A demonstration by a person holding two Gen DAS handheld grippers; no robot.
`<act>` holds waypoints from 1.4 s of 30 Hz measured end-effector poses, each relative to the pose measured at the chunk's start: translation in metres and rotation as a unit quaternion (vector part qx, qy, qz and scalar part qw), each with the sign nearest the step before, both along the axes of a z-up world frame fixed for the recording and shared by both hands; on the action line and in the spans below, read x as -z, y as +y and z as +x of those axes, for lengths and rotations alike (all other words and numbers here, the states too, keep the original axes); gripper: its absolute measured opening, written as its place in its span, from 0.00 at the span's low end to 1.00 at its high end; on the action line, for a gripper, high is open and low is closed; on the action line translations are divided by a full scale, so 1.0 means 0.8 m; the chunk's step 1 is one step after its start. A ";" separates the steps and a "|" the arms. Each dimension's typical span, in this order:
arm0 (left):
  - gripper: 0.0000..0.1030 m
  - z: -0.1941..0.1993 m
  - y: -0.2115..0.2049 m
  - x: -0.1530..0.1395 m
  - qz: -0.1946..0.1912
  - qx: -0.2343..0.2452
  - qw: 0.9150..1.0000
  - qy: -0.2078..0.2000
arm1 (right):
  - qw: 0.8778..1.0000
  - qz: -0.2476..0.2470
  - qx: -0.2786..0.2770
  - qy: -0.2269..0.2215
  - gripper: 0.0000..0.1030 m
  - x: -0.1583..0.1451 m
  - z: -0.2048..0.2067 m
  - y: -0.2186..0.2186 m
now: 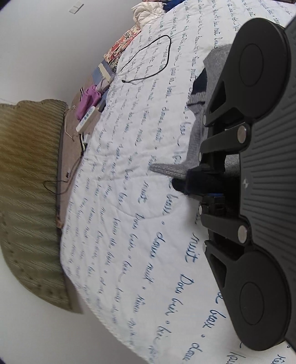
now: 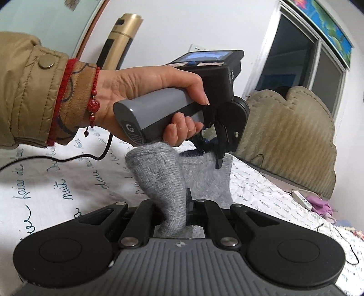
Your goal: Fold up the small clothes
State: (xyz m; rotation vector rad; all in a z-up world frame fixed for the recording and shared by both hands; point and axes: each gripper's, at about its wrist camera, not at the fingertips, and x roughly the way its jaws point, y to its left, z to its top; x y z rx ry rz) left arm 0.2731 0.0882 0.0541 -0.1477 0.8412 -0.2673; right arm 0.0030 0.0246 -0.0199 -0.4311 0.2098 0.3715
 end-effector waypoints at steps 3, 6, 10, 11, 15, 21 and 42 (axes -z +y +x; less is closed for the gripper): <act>0.13 -0.008 -0.018 -0.014 0.006 0.006 1.000 -0.011 | 1.000 0.017 0.009 -0.002 0.07 -0.008 -0.004 -0.020; 0.13 -0.013 -0.038 -0.025 0.008 0.015 1.000 -0.019 | 0.999 0.043 0.019 0.002 0.07 -0.014 -0.008 -0.045; 0.12 -0.016 -0.065 -0.032 0.014 0.021 0.999 -0.023 | 0.997 0.069 0.037 0.008 0.07 -0.021 0.000 -0.077; 0.12 -0.016 -0.071 -0.032 0.015 0.022 0.999 -0.023 | 0.996 0.074 0.041 0.010 0.07 -0.021 0.000 -0.084; 0.12 -0.016 -0.100 -0.031 0.018 0.028 0.999 -0.020 | 0.994 0.091 0.061 0.012 0.07 -0.021 -0.002 -0.109; 0.12 -0.021 -0.151 -0.030 0.028 0.047 0.998 -0.018 | 0.990 0.109 0.085 0.011 0.07 -0.014 -0.009 -0.144; 0.12 -0.039 -0.292 0.003 0.083 0.107 0.991 -0.012 | 0.973 0.168 0.155 0.037 0.07 0.016 -0.022 -0.241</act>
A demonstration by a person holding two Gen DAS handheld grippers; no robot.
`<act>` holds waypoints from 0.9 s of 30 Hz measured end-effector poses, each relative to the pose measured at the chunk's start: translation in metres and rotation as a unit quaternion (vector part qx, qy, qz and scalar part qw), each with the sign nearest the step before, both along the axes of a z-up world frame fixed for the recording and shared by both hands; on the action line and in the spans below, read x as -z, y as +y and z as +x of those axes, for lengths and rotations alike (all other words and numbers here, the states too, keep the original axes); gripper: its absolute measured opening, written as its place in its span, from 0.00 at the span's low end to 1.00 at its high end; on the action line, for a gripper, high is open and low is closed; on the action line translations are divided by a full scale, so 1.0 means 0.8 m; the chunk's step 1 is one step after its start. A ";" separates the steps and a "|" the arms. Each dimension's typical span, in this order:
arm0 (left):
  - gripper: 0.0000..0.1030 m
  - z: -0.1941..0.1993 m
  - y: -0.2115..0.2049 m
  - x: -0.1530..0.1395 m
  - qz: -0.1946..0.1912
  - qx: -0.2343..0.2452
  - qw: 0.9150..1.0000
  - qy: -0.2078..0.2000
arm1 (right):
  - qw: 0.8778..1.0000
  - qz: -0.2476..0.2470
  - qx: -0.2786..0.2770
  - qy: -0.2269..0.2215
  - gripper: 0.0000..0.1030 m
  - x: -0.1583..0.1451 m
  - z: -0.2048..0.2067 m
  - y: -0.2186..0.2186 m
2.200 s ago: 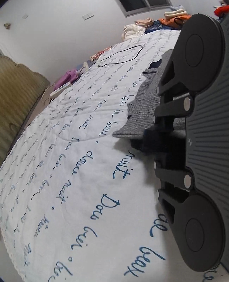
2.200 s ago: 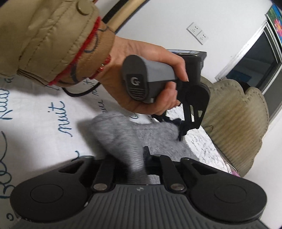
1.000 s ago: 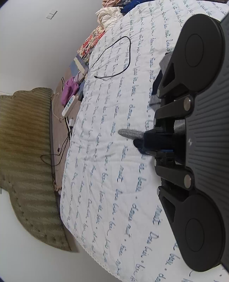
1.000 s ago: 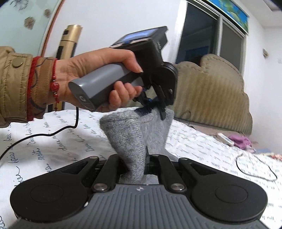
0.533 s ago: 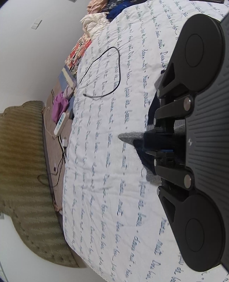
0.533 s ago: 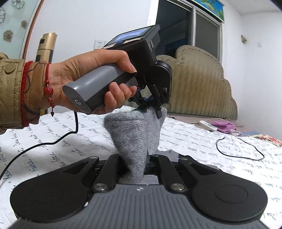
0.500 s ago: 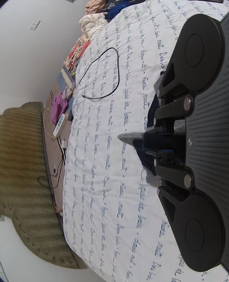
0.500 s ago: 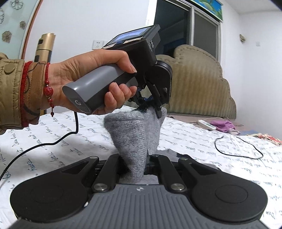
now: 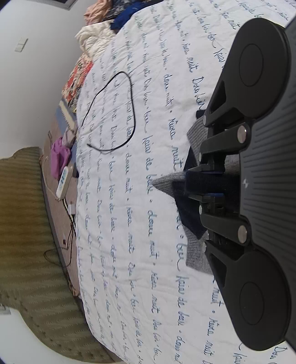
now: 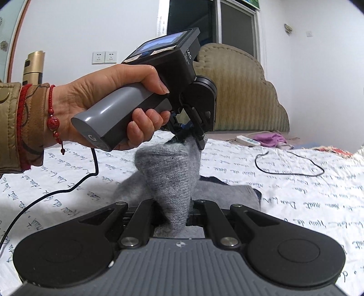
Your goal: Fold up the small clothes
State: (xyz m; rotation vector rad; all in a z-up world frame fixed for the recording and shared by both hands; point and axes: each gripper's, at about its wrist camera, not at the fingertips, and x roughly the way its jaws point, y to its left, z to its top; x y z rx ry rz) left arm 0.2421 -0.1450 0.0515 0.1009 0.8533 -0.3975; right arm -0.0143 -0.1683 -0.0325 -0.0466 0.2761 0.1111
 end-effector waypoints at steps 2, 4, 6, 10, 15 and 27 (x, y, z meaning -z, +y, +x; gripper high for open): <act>0.12 -0.002 -0.010 0.003 0.006 0.005 1.000 0.000 | 1.000 0.006 0.004 0.003 0.07 0.003 -0.001 -0.006; 0.12 -0.004 -0.019 0.006 0.008 0.010 1.000 0.002 | 1.000 0.011 0.007 0.007 0.07 0.007 -0.002 -0.012; 0.12 -0.005 -0.027 0.009 0.011 0.013 1.000 0.004 | 1.000 0.019 0.008 0.012 0.07 0.009 -0.003 -0.018; 0.12 -0.008 -0.047 0.017 0.024 0.024 0.999 0.002 | 0.999 0.032 0.014 0.019 0.07 0.013 -0.004 -0.028; 0.12 -0.010 -0.075 0.030 0.035 0.036 0.999 0.001 | 0.998 0.052 0.021 0.031 0.07 0.020 -0.006 -0.042; 0.20 -0.002 -0.110 0.072 0.051 0.054 0.997 0.001 | 0.977 0.188 0.022 0.102 0.09 0.051 0.010 -0.095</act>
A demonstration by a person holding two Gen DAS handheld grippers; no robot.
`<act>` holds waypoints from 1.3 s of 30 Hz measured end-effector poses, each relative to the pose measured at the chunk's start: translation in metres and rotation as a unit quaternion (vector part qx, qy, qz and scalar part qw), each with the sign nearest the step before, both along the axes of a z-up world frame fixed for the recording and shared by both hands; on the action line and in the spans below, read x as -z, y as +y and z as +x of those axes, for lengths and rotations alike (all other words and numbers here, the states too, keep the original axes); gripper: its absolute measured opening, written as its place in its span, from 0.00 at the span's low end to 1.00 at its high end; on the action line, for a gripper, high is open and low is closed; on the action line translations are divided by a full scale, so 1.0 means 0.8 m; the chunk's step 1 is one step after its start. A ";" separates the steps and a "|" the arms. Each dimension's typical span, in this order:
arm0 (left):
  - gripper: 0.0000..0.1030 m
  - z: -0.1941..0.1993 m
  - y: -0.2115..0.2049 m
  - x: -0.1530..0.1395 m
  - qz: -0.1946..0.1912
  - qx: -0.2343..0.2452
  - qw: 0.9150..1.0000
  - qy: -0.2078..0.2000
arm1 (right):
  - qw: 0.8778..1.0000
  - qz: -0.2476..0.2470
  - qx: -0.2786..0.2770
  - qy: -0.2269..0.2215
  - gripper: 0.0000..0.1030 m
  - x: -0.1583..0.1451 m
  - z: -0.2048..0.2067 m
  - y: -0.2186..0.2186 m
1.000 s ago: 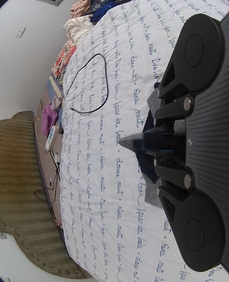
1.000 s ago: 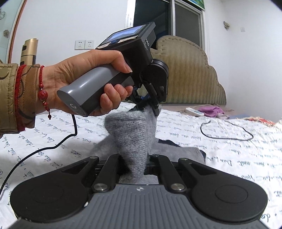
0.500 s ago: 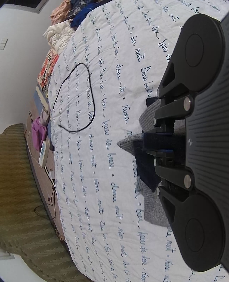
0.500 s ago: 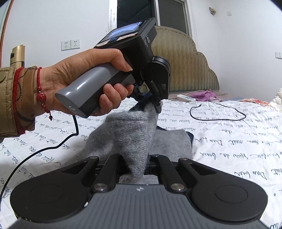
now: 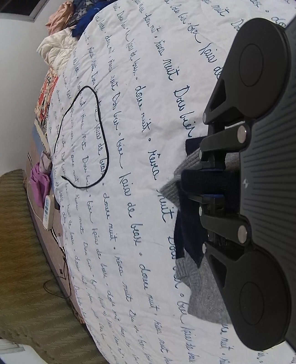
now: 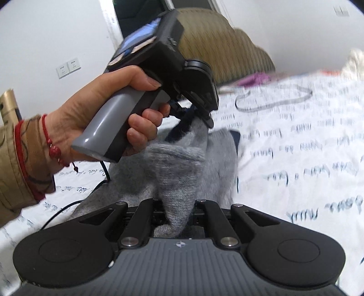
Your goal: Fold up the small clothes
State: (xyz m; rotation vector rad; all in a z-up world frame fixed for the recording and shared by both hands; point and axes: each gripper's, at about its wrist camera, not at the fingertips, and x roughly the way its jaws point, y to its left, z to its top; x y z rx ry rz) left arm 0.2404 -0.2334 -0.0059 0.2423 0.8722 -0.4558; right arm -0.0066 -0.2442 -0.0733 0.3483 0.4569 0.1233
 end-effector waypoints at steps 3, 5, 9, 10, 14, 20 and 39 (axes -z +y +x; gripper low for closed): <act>0.37 0.004 -0.002 0.003 -0.003 0.007 1.000 0.005 | 0.999 0.036 -0.003 0.015 0.10 0.008 0.005 -0.010; 0.55 0.006 0.000 -0.001 -0.019 0.010 1.000 0.014 | 0.998 0.057 -0.005 0.023 0.12 0.011 0.007 -0.016; 0.76 0.006 0.016 -0.021 -0.064 -0.008 0.998 -0.009 | 0.995 0.091 -0.008 0.037 0.16 0.017 0.011 -0.023; 0.76 0.007 0.022 -0.027 -0.072 -0.012 0.997 -0.014 | 0.994 0.097 -0.008 0.040 0.17 0.019 0.012 -0.025; 0.76 0.002 0.056 -0.049 -0.079 -0.035 0.996 -0.031 | 0.990 0.131 -0.005 0.050 0.28 0.023 0.012 -0.033; 0.76 -0.049 0.143 -0.054 -0.076 -0.048 0.995 -0.051 | 0.972 0.227 -0.007 0.057 0.32 0.033 0.007 -0.056; 0.77 -0.100 0.240 -0.014 -0.063 -0.018 0.995 -0.069 | 0.992 0.123 -0.011 0.040 0.52 -0.050 0.090 -0.106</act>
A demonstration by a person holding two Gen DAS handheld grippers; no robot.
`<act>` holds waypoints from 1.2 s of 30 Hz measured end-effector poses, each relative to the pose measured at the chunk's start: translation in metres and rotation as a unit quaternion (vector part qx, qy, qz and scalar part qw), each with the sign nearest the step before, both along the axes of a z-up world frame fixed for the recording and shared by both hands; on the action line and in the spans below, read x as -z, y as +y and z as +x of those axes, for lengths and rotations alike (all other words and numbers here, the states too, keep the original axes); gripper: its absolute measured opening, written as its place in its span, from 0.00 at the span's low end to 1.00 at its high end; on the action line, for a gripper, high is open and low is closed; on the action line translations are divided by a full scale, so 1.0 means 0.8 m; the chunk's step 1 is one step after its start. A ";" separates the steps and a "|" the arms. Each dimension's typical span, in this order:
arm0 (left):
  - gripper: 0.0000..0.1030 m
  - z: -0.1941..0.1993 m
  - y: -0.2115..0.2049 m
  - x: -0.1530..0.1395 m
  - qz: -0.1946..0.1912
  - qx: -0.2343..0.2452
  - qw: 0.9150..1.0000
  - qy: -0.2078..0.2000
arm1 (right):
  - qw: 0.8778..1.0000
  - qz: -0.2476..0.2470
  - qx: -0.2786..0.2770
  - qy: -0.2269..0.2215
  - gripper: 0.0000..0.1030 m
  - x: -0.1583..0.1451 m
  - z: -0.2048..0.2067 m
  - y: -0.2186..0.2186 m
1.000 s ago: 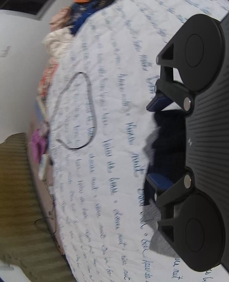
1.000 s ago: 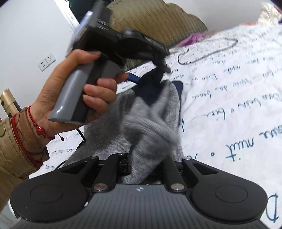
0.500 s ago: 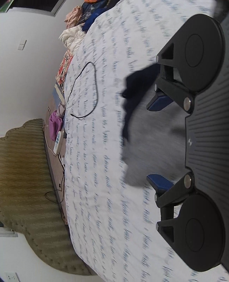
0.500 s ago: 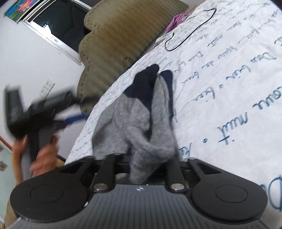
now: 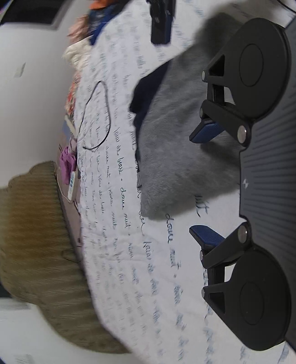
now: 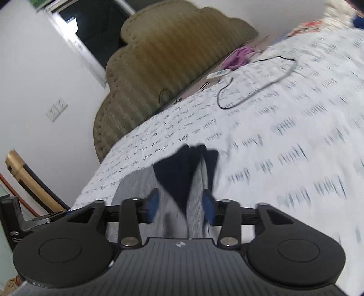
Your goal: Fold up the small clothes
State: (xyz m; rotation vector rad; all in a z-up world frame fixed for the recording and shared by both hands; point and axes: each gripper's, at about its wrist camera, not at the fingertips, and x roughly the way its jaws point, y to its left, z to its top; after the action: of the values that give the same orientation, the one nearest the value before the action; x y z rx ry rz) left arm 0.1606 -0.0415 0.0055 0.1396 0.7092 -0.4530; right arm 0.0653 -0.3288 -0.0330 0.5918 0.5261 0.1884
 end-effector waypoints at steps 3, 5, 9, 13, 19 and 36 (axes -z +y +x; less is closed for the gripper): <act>0.77 0.024 -0.006 0.008 -0.006 -0.022 1.000 0.008 | 0.999 0.007 -0.032 0.029 0.52 0.007 0.058 0.002; 0.77 0.036 -0.008 0.012 -0.007 -0.033 0.999 0.009 | 0.998 0.010 -0.050 0.043 0.42 0.015 0.084 0.009; 0.77 0.058 -0.012 0.023 -0.013 -0.039 0.999 0.024 | 0.997 -0.073 -0.017 0.035 0.10 0.015 0.105 0.019; 0.77 0.067 -0.010 0.033 -0.027 -0.045 0.998 0.043 | 0.997 -0.061 -0.008 0.035 0.12 0.024 0.109 0.008; 0.81 0.075 0.008 0.037 -0.074 -0.044 0.994 0.070 | 0.999 -0.038 -0.001 0.032 0.87 0.027 0.080 -0.015; 0.28 0.127 -0.019 0.047 -0.128 -0.004 0.986 0.105 | 0.993 0.045 -0.104 0.022 0.29 0.055 0.137 -0.013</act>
State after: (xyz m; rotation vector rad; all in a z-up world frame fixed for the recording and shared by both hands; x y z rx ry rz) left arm 0.2623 -0.0568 -0.0323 -0.1544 0.8505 -0.5509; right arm 0.1747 -0.3388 -0.0770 0.6297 0.6253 0.3977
